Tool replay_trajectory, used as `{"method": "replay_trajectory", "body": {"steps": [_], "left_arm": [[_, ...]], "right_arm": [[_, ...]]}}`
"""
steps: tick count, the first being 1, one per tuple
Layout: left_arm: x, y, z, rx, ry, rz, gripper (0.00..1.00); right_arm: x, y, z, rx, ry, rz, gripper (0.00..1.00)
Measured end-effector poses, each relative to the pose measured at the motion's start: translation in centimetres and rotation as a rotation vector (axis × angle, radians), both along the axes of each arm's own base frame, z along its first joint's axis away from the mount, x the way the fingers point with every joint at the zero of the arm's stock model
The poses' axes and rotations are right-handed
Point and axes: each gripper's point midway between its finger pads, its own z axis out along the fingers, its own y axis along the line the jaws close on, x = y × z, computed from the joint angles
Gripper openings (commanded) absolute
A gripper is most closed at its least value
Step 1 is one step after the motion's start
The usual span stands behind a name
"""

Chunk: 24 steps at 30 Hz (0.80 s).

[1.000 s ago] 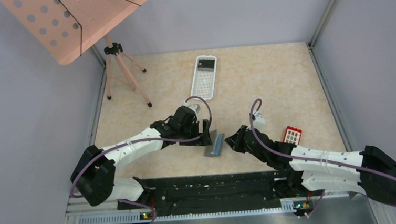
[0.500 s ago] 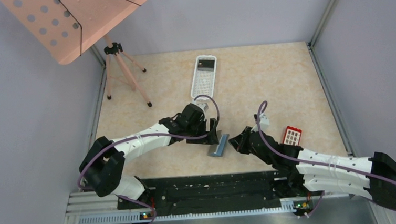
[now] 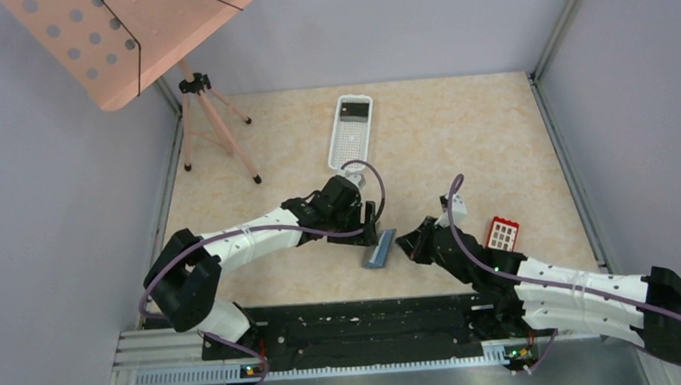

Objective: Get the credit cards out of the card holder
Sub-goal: Open the card holder at the center of the board.

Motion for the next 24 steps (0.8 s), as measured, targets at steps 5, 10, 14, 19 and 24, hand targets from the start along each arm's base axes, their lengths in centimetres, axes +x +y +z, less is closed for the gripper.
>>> {"method": "replay_trajectory", "body": {"steps": [5, 10, 14, 19, 24], "left_arm": [[0.3, 1.1, -0.8, 0.060, -0.008, 0.025, 0.55], [0.6, 2.1, -1.3, 0.110, -0.022, 0.056, 0.46], [0.8, 2.9, -1.9, 0.144, -0.028, 0.084, 0.36], [0.5, 3.5, -2.7, 0.166, -0.010, 0.104, 0.31], [-0.4, 4.4, -4.2, 0.189, 0.022, 0.129, 0.31]], "right_arm": [[-0.1, -0.9, -0.1, 0.000, -0.020, -0.008, 0.00], [0.6, -2.6, -0.5, -0.011, -0.032, -0.026, 0.00], [0.9, -3.5, -0.9, -0.042, -0.040, -0.016, 0.00], [1.4, -4.2, -1.6, -0.073, -0.024, -0.010, 0.00], [2.1, -5.5, -3.2, -0.132, 0.019, -0.025, 0.00]]}}
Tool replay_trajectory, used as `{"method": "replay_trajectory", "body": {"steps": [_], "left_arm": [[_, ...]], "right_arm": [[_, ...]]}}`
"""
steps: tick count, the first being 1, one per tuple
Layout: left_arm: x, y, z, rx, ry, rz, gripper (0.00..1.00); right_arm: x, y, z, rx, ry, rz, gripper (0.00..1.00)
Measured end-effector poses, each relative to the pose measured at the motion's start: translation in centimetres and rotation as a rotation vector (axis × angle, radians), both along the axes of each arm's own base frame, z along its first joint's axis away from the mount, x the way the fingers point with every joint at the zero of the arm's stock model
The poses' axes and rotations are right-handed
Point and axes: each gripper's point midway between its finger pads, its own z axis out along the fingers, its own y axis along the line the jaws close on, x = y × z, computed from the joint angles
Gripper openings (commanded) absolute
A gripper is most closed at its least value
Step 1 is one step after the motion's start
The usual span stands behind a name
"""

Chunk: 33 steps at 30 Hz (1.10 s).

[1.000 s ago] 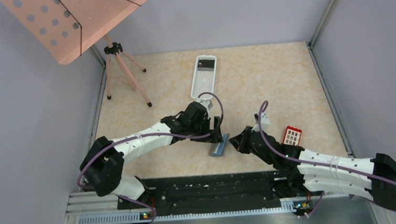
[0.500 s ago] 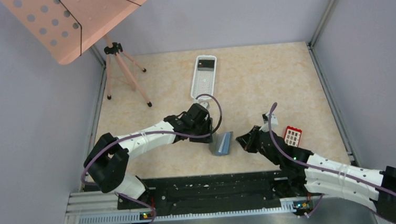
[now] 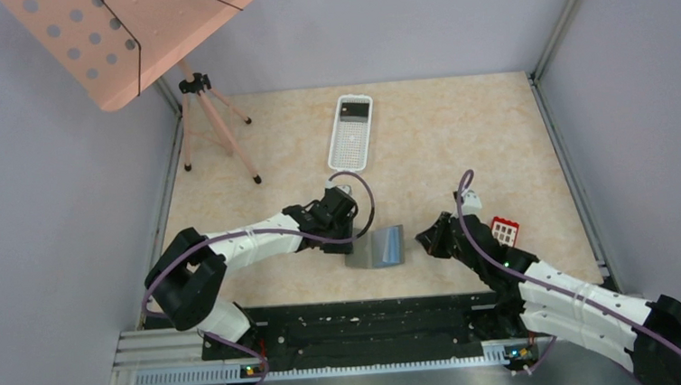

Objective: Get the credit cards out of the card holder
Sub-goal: Open the card holder at the center of the board.

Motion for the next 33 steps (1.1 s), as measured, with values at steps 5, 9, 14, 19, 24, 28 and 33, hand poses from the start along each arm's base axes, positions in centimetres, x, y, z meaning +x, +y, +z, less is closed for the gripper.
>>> {"method": "replay_trajectory", "body": {"steps": [5, 9, 14, 19, 24, 28, 33], "left_arm": [[-1.3, 0.7, -1.2, 0.005, 0.045, 0.009, 0.35], [-1.7, 0.0, -0.9, -0.041, 0.060, -0.006, 0.28], [-1.9, -1.0, -0.2, -0.104, 0.062, -0.018, 0.21], [-1.8, -1.5, 0.3, -0.143, 0.056, -0.019, 0.17], [-2.0, -1.5, 0.1, -0.150, 0.062, -0.019, 0.16], [-2.1, -1.7, 0.1, -0.158, 0.068, -0.025, 0.16], [-2.3, -1.9, 0.2, -0.169, 0.076, -0.025, 0.16]], "right_arm": [[0.3, -1.0, -0.7, -0.044, 0.022, -0.009, 0.22], [0.2, -1.1, -0.4, -0.072, 0.054, 0.000, 0.37], [0.3, 0.2, 2.7, -0.029, 0.050, 0.040, 0.46], [0.5, 1.1, 4.9, 0.019, 0.034, 0.057, 0.48], [0.2, 1.9, 4.9, 0.052, 0.056, 0.083, 0.50], [0.3, 2.5, 3.6, 0.047, 0.094, 0.095, 0.56], [-0.1, 2.6, 0.9, 0.031, 0.141, 0.102, 0.54]]}}
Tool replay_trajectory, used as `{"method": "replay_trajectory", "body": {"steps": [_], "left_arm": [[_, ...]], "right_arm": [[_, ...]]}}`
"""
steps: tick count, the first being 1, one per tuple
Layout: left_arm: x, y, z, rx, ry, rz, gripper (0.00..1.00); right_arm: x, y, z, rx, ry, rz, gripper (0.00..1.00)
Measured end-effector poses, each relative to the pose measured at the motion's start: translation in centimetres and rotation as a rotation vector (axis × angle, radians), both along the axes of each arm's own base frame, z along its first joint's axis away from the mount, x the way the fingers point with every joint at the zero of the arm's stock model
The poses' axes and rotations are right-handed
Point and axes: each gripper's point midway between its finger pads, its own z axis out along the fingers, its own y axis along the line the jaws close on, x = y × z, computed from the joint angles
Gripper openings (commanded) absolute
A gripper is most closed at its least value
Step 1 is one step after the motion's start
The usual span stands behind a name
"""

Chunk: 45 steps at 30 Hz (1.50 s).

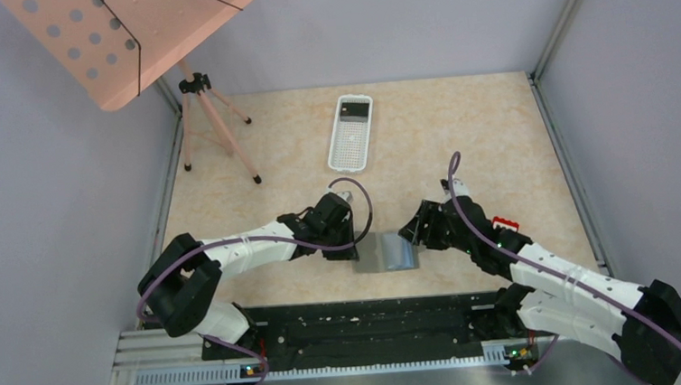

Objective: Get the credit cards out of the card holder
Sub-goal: Open the card holder at the center of the board.

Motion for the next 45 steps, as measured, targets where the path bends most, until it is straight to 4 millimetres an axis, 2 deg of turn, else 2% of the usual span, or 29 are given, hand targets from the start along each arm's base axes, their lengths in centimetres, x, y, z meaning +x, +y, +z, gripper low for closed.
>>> {"method": "replay_trajectory", "body": {"steps": [3, 10, 17, 24, 35, 45], "left_arm": [[-0.1, -0.2, 0.0, -0.013, 0.008, 0.001, 0.16], [-0.4, -0.3, -0.3, -0.028, 0.019, 0.003, 0.15], [-1.0, -0.4, -0.7, -0.050, 0.042, 0.001, 0.15], [-1.2, -0.8, -0.6, -0.080, 0.047, -0.007, 0.15], [-1.3, -0.9, -0.6, -0.089, 0.053, -0.010, 0.15], [-1.4, -1.0, -0.6, -0.097, 0.060, -0.012, 0.15]], "right_arm": [[-0.3, 0.1, -1.3, -0.003, 0.030, 0.004, 0.53], [-0.9, 0.0, -2.9, 0.016, 0.052, -0.002, 0.52], [-0.7, 0.4, -3.0, 0.037, 0.052, 0.001, 0.52], [-1.0, 0.4, -3.9, 0.032, 0.076, 0.000, 0.54], [-1.2, 0.8, -4.2, 0.056, 0.087, 0.015, 0.54], [-1.3, 2.5, -2.5, 0.158, 0.075, 0.047, 0.54]]}}
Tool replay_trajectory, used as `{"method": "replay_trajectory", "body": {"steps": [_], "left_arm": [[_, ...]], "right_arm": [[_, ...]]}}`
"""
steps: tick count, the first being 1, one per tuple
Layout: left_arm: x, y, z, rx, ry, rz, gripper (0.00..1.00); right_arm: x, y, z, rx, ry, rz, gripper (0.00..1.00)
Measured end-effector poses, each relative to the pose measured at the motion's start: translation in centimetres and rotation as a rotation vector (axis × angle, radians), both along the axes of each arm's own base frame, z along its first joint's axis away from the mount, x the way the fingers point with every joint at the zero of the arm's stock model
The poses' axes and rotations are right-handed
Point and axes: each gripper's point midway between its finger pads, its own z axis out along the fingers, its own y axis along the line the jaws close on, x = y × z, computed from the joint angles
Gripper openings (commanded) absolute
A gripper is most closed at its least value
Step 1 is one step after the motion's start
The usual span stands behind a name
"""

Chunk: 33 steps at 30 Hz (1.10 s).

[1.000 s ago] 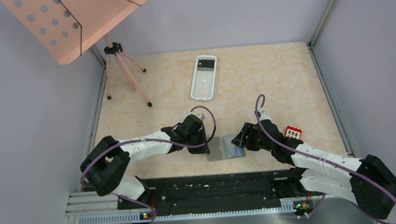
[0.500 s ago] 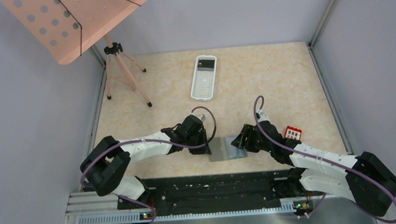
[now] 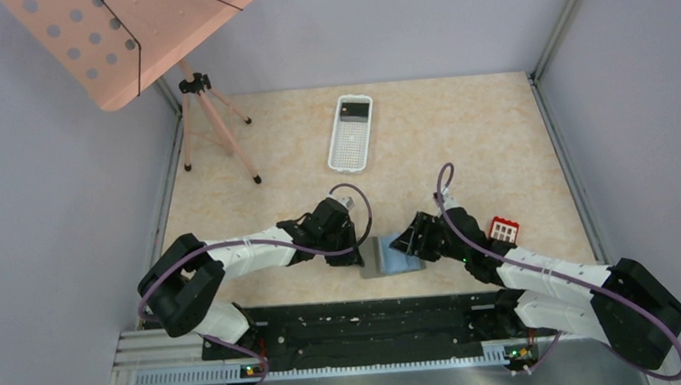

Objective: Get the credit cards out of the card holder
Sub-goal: Open the card holder at the center of the board.

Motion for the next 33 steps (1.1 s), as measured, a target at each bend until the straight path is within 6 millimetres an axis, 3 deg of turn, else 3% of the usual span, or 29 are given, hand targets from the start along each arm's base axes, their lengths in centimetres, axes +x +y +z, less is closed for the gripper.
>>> {"method": "replay_trajectory", "body": {"steps": [10, 17, 27, 33], "left_arm": [[0.0, -0.1, 0.1, -0.004, 0.005, 0.010, 0.16], [0.3, 0.3, 0.4, 0.007, -0.012, 0.032, 0.19], [1.9, 1.6, 3.7, -0.022, -0.104, 0.111, 0.23], [1.8, 1.7, 3.4, -0.003, -0.086, 0.109, 0.20]], "right_arm": [[-0.7, 1.8, 1.1, 0.081, -0.010, 0.035, 0.53], [-1.7, 3.4, 0.2, 0.089, 0.017, 0.079, 0.51], [-1.8, 3.2, 0.9, 0.088, -0.008, 0.078, 0.49], [-1.2, 2.9, 2.5, 0.090, -0.056, 0.057, 0.53]]}}
